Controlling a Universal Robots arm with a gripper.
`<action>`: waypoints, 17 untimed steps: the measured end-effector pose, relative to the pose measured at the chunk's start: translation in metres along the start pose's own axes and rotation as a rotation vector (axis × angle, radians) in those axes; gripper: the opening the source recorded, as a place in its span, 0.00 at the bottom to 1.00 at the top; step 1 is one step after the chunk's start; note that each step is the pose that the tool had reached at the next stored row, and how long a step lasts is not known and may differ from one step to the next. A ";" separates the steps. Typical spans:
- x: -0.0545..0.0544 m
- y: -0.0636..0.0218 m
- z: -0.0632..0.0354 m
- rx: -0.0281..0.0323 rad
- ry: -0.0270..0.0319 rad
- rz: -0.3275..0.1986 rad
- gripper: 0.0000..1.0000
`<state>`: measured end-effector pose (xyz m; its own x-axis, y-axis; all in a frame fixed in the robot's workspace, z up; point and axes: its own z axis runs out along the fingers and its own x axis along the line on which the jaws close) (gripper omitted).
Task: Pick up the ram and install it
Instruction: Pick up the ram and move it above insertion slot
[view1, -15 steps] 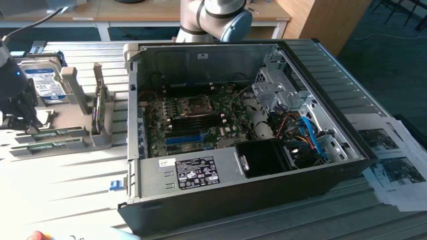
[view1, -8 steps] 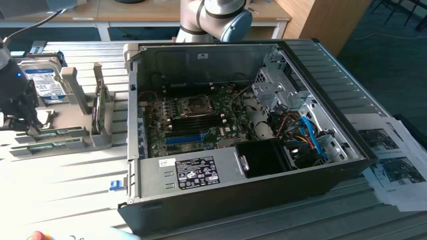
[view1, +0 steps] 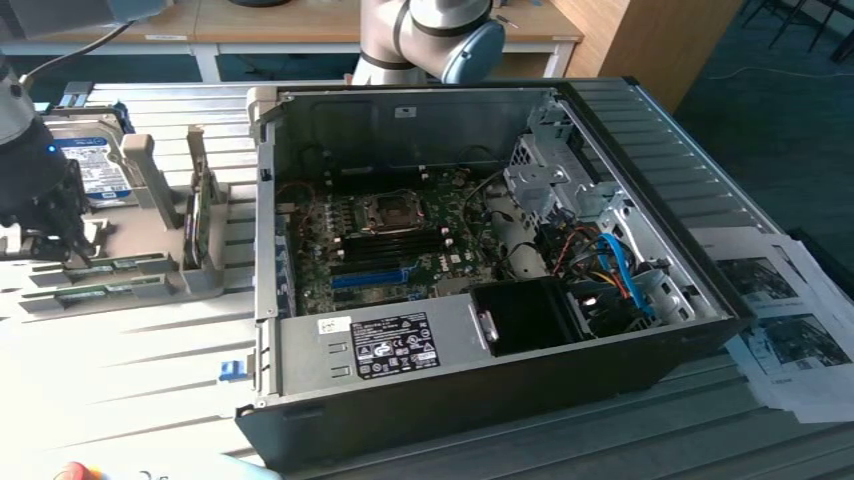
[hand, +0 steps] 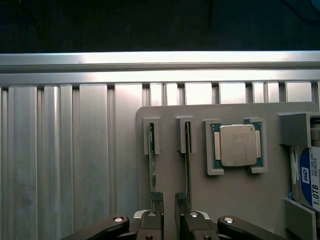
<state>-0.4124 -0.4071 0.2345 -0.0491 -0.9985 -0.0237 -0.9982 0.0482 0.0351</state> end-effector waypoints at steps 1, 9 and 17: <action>0.000 -0.0024 -0.0001 -0.0001 0.0000 0.000 0.24; 0.000 -0.0072 -0.0003 -0.0002 0.0001 0.000 0.24; 0.003 -0.0079 -0.0005 -0.0002 0.0001 0.000 0.24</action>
<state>-0.4046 -0.4105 0.2346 -0.0491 -0.9985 -0.0236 -0.9982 0.0483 0.0353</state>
